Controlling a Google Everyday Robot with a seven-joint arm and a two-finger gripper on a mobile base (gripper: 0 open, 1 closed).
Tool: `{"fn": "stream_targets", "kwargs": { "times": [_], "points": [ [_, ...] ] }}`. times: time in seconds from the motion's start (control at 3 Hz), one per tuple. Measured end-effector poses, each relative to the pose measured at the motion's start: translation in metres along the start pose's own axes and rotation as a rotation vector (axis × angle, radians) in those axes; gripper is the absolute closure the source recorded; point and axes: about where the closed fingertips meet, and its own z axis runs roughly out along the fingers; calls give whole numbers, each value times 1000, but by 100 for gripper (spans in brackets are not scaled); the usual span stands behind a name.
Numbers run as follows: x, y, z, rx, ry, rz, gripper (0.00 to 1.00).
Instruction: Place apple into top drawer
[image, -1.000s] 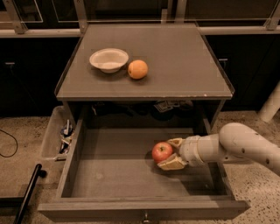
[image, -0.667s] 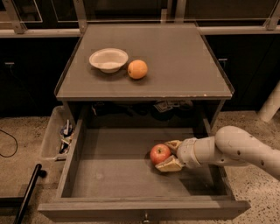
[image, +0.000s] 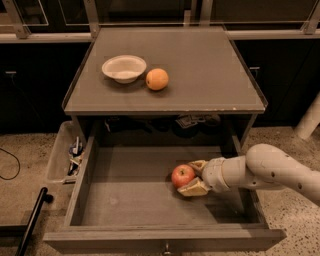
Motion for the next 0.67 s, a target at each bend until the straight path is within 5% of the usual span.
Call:
{"fn": "stream_targets", "kwargs": {
  "times": [0.67],
  "points": [
    [0,0,0,0,0,0,11]
  ]
}}
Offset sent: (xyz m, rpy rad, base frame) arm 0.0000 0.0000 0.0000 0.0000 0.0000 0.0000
